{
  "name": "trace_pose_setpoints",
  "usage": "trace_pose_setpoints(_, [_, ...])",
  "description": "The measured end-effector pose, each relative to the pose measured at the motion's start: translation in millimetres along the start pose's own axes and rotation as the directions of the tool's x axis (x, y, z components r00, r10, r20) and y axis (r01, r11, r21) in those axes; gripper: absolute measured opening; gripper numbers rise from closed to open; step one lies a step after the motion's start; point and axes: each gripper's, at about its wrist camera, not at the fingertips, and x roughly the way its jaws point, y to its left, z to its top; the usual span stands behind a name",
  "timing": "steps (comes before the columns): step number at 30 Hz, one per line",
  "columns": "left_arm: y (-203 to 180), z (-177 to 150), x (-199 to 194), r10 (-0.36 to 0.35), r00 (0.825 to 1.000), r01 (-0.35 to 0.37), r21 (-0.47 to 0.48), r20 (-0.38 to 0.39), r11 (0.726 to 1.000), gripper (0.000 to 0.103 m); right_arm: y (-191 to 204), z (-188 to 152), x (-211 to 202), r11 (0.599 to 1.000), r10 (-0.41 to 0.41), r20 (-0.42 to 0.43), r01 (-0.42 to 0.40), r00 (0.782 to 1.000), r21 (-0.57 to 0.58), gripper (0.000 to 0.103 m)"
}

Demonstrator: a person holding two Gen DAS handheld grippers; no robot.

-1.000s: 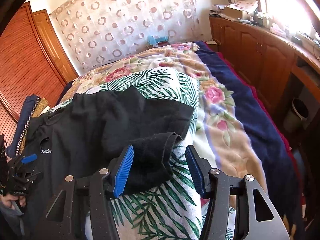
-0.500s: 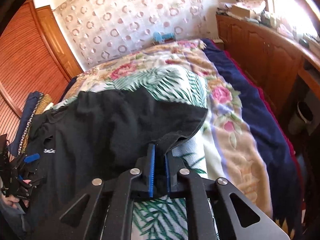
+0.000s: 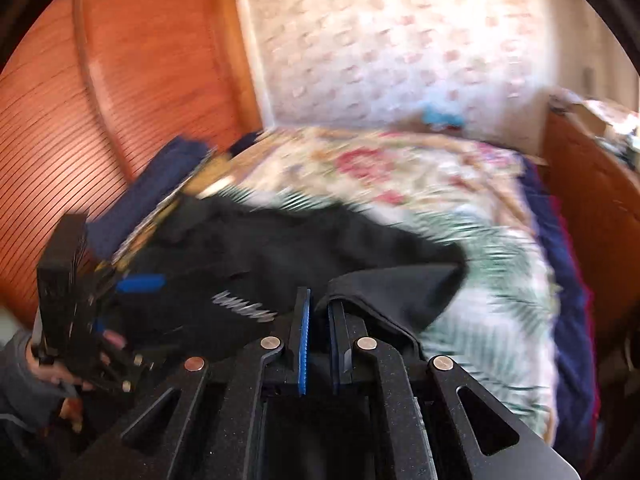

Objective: Fold small clothes
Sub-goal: 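Fold the held shirt side over toward the print with the right tool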

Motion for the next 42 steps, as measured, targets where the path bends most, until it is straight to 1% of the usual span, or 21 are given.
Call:
trace_pose_setpoints(2, [5, -3, -9, -0.01, 1.0, 0.01, -0.005, 0.008, 1.0, 0.103, 9, -4, 9, 0.999, -0.011, -0.015, 0.011, 1.0, -0.049, 0.036])
trace_pose_setpoints(4, [8, -6, -18, -0.008, 1.0, 0.008, 0.0, 0.025, 1.0, 0.103, 7, -8, 12, 1.0, -0.001, -0.022, 0.0, 1.0, -0.029, 0.04])
trace_pose_setpoints(7, [12, -9, -25, 0.005, 0.999, -0.005, -0.004, 0.04, 1.0, 0.103, -7, -10, 4, 1.0, -0.025, -0.006, 0.025, 1.0, 0.017, 0.04])
trace_pose_setpoints(9, [15, -10, -28, 0.001, 0.999, -0.001, -0.014, 0.049, 1.0, 0.103, -19, -12, -1, 0.998, -0.047, -0.002, 0.047, 0.999, 0.045, 0.04])
trace_pose_setpoints(12, [19, -11, -30, -0.005, 0.998, 0.007, -0.033, 0.06, 0.999, 0.103, -30, -19, -2, 0.992, -0.096, -0.025, 0.098, 0.995, 0.079, 0.04])
trace_pose_setpoints(15, [22, -12, -30, -0.001, 0.998, 0.004, -0.046, 0.062, 0.999, 0.103, -34, -24, 14, 0.989, -0.08, -0.076, 0.089, 0.994, 0.12, 0.04])
trace_pose_setpoints(19, [21, -15, -28, -0.003, 0.999, 0.005, -0.046, 0.053, 0.999, 0.103, -36, -29, 37, 0.987, -0.054, -0.129, 0.072, 0.99, 0.143, 0.04])
trace_pose_setpoints(23, [22, -16, -27, 0.005, 0.999, -0.003, -0.041, 0.045, 0.999, 0.103, -45, -26, 55, 0.981, -0.071, -0.186, 0.102, 0.98, 0.164, 0.04])
trace_pose_setpoints(25, [24, -17, -28, 0.006, 0.999, -0.004, -0.047, 0.044, 0.999, 0.103, -46, -24, 57, 0.981, -0.063, -0.184, 0.095, 0.981, 0.169, 0.04])
trace_pose_setpoints(26, [26, -18, -28, 0.007, 0.999, -0.005, -0.052, 0.043, 0.999, 0.103, -45, -21, 58, 0.982, -0.055, -0.185, 0.087, 0.981, 0.169, 0.04])
trace_pose_setpoints(27, [26, -18, -28, 0.008, 0.999, -0.005, -0.055, 0.042, 0.998, 0.103, -44, -18, 59, 0.983, -0.049, -0.185, 0.08, 0.982, 0.163, 0.036])
trace_pose_setpoints(28, [28, -18, -28, 0.009, 0.999, -0.006, -0.057, 0.043, 0.998, 0.103, -42, -16, 61, 0.986, -0.042, -0.183, 0.07, 0.982, 0.15, 0.024])
trace_pose_setpoints(29, [29, -18, -28, 0.012, 0.999, -0.009, -0.059, 0.042, 0.998, 0.103, -43, -15, 62, 0.989, -0.035, -0.181, 0.06, 0.983, 0.137, 0.016])
trace_pose_setpoints(30, [30, -17, -28, 0.014, 0.999, -0.012, -0.061, 0.042, 0.998, 0.103, -40, -11, 64, 0.992, -0.03, -0.177, 0.051, 0.984, 0.119, 0.012])
trace_pose_setpoints(32, [32, -17, -29, 0.016, 0.999, -0.013, -0.065, 0.045, 0.998, 0.103, -37, -1, 67, 0.996, -0.016, -0.156, 0.03, 0.988, 0.09, 0.01])
trace_pose_setpoints(35, [34, -17, -31, 0.022, 0.999, -0.019, -0.069, 0.049, 0.997, 0.103, -32, 16, 72, 0.997, -0.034, -0.126, 0.042, 0.991, 0.064, 0.009])
trace_pose_setpoints(38, [37, -18, -32, 0.025, 0.998, -0.022, -0.073, 0.05, 0.997, 0.103, -27, 29, 74, 0.998, -0.004, -0.088, 0.009, 0.996, 0.062, 0.009])
trace_pose_setpoints(41, [39, -18, -30, 0.032, 0.998, -0.029, -0.078, 0.046, 0.997, 0.103, -21, 36, 83, 0.999, -0.009, -0.069, 0.011, 0.998, 0.036, 0.009])
trace_pose_setpoints(42, [39, -18, -30, 0.032, 0.999, -0.029, -0.079, 0.044, 0.996, 0.103, -22, 33, 85, 0.999, -0.015, -0.062, 0.017, 0.998, 0.032, 0.009])
